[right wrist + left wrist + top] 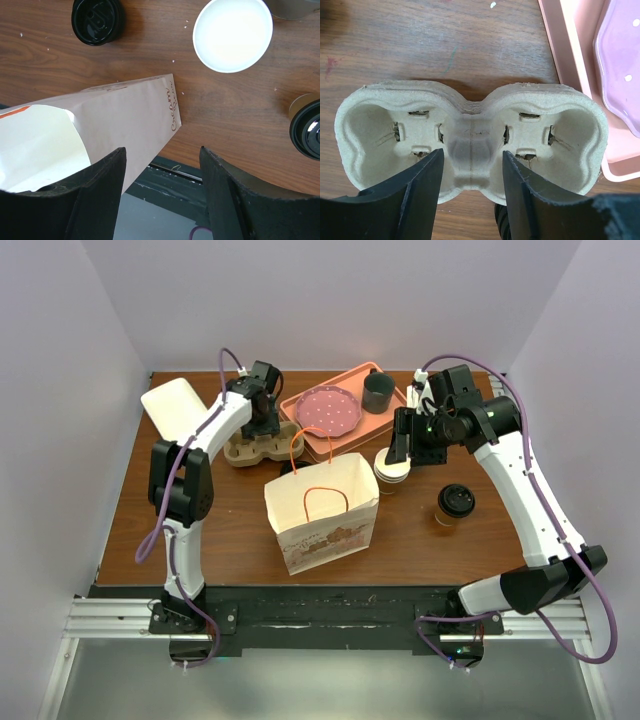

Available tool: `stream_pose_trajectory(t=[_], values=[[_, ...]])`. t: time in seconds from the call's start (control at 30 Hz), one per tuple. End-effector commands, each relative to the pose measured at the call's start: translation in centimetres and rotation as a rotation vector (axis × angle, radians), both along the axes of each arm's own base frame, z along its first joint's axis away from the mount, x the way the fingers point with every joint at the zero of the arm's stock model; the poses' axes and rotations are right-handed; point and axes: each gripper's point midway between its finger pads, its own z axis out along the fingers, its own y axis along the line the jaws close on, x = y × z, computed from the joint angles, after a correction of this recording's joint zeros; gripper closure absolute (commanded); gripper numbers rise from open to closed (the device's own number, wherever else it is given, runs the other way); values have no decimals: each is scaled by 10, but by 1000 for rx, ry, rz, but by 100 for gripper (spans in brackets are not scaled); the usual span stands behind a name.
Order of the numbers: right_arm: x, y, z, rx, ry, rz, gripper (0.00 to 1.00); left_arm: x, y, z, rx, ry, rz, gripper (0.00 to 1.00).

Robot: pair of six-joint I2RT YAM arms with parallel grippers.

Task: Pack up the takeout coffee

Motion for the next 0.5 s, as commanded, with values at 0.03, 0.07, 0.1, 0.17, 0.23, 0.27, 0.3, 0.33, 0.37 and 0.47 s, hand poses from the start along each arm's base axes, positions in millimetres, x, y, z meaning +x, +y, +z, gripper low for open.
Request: stream_pose_trajectory(t=[0.03, 0.07, 0.1, 0.17, 0.23, 0.27, 0.3, 0.33, 0.37, 0.47], values=[[-2, 4, 9, 30, -30, 18, 36, 8, 1, 6, 4, -31, -10, 44], [-2, 4, 9, 31, -29, 16, 36, 7, 2, 4, 5, -25, -10, 44], [-2, 5, 9, 32, -27, 19, 36, 5, 1, 2, 2, -20, -11, 44], [-1, 5, 9, 32, -29, 19, 37, 4, 0, -2, -1, -14, -8, 45], [0, 5, 10, 31, -31, 17, 37, 4, 1, -3, 2, -11, -5, 45], [0, 5, 10, 31, -31, 18, 37, 3, 2, -6, 7, -6, -4, 45], [-1, 5, 10, 31, -31, 18, 36, 3, 2, -6, 9, -5, -3, 44], [0, 5, 10, 31, -31, 18, 36, 3, 3, -6, 9, -5, -2, 44], [0, 5, 10, 30, -30, 18, 37, 4, 2, -7, 9, -5, -3, 44], [0, 6, 10, 31, -31, 18, 36, 3, 2, -8, 9, -3, -3, 44]])
